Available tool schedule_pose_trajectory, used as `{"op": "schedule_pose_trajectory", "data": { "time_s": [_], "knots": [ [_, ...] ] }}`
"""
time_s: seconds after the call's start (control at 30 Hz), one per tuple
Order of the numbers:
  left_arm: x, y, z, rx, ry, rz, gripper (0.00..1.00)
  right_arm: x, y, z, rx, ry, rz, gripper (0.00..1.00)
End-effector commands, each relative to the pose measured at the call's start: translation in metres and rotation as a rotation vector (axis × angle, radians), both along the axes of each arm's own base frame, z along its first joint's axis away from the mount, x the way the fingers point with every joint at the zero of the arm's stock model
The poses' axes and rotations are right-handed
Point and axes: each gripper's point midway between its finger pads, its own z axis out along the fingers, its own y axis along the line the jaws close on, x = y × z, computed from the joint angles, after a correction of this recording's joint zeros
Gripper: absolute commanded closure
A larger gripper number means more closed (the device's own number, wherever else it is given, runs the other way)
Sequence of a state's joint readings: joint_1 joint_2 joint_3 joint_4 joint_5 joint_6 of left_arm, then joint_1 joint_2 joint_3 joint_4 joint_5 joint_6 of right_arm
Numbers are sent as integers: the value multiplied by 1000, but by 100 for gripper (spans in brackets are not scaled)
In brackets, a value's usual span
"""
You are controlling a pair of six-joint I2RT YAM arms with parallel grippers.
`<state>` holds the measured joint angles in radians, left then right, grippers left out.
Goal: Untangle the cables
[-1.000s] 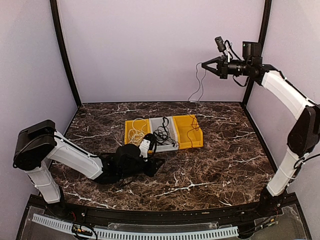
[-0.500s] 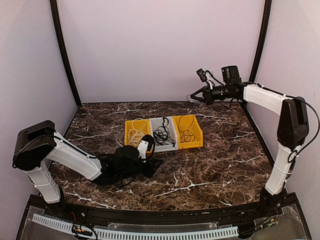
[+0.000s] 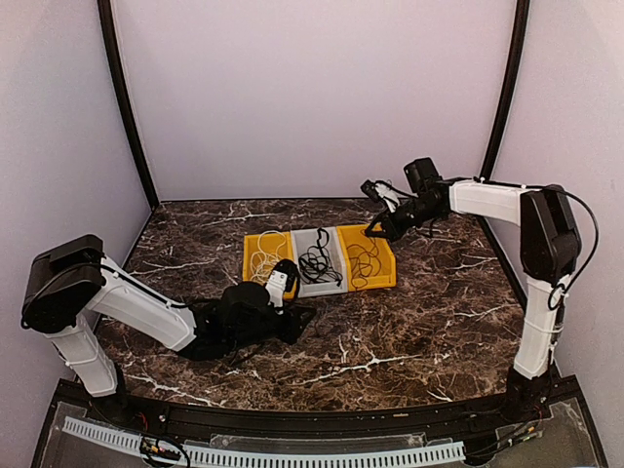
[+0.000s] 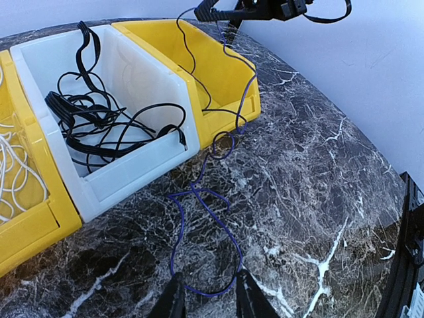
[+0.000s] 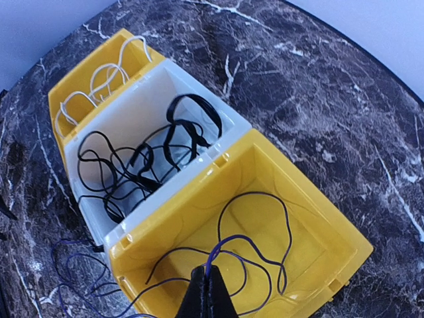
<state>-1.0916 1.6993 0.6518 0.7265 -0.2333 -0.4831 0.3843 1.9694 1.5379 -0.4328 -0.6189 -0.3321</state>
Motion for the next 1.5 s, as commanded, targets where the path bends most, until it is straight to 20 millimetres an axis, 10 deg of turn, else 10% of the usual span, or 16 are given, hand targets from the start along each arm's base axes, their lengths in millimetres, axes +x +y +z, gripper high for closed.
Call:
{"op": "schedule_pose_trajectory", "data": {
  "time_s": [0.0, 0.27, 0.43, 0.8, 1.17, 1.47],
  "knots": [
    [0, -6, 12, -14, -19, -7, 73, 6, -4, -35, -118, 32, -34, 100],
    [4, -20, 22, -1, -31, -40, 72, 28, -5, -58, -238, 52, -84, 100],
    [11, -31, 34, -1, -59, -43, 70, 23, -13, -32, -248, -1, -100, 85],
    [20, -53, 38, 4, -72, -66, 66, -9, -36, 22, -273, -108, -94, 59],
    [32, -78, 41, 9, -82, -109, 57, -30, -24, 21, -211, -42, 4, 58],
    [83, -95, 31, 7, 108, 1, 46, -70, -47, 42, -202, -114, 0, 59]
  ]
}}
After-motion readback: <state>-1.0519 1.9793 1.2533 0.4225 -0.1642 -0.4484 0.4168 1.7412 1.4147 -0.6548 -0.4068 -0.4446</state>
